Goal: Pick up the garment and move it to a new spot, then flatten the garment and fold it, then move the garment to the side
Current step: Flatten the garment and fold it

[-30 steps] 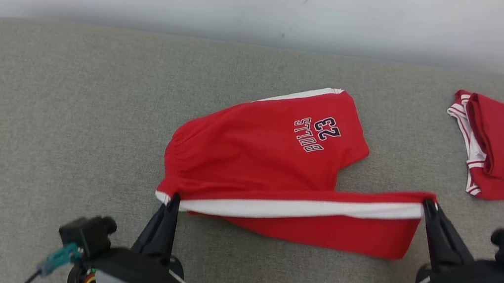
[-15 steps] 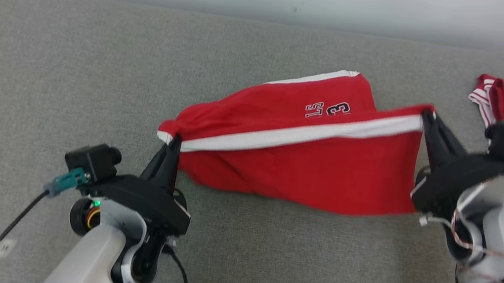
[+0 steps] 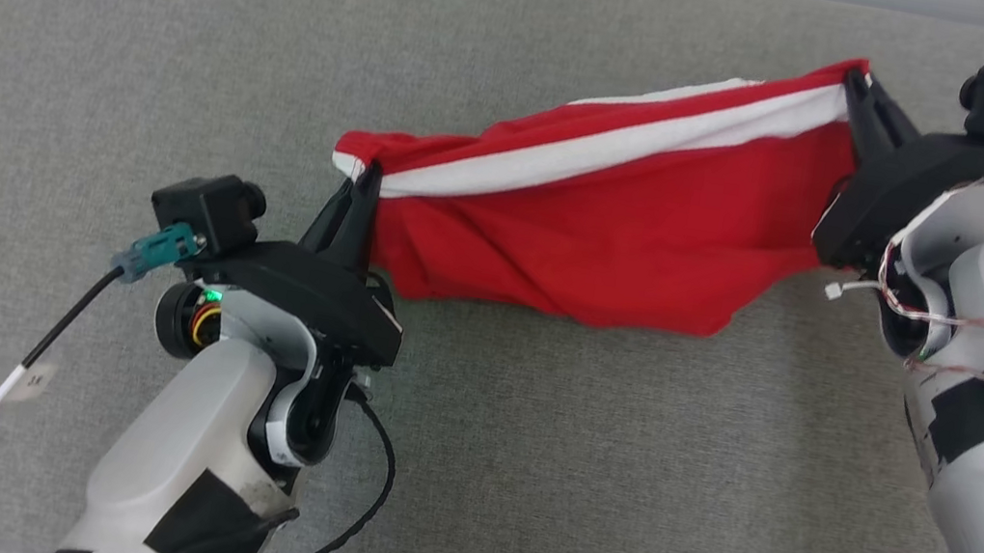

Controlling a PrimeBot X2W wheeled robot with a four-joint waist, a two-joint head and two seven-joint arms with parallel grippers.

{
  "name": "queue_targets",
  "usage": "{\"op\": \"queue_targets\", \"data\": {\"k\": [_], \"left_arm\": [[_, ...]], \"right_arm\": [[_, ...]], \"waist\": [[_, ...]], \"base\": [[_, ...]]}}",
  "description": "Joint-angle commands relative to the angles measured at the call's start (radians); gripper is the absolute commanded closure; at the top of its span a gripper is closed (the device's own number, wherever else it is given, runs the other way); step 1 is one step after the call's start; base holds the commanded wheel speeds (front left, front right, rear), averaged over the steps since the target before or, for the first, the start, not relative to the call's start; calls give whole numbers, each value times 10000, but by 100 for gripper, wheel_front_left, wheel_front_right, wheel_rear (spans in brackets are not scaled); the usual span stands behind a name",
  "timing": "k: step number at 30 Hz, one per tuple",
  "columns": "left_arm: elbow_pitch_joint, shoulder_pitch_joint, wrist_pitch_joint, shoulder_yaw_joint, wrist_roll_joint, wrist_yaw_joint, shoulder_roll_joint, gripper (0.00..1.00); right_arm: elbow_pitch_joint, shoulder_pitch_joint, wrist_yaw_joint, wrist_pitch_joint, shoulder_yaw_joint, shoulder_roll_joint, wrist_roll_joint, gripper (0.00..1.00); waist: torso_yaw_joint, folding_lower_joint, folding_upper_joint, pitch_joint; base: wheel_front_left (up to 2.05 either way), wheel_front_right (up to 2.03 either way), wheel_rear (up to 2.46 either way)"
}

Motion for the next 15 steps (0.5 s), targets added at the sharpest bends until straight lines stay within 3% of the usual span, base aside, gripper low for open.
{"op": "queue_targets", "data": {"k": [1, 7, 8, 9, 10, 15], "left_arm": [[133, -267, -101, -62, 121, -60, -39, 100], [537, -722, -373, -293, 150, -181, -112, 100], [593, -794, -444, -342, 207, -196, -121, 56], [646, -847, -519, -404, 263, -228, -132, 17], [711, -859, -581, -438, 278, -248, -135, 0], [982, -767, -870, -538, 245, -405, -157, 0]], "right_arm": [[405, -351, -28, -197, 34, 19, -33, 100], [1593, -1115, -28, -840, 235, 170, -51, 100], [1728, -1201, -28, -973, 288, 181, -69, 32], [1854, -1250, -28, -1095, 332, 216, -15, 0], [1981, -1279, -28, -1189, 379, 228, 33, 0], [2443, -1202, -28, -1623, 690, 177, 282, 0]], "waist": [[229, -2, -2, 398], [370, -2, -2, 703], [383, -2, -2, 717], [393, -2, -2, 719], [405, -2, -2, 707], [400, -2, -2, 428]], "base": [[0, 0, 0], [0, 0, 0], [0, 0, 0], [0, 0, 0], [0, 0, 0], [0, 0, 0]]}}
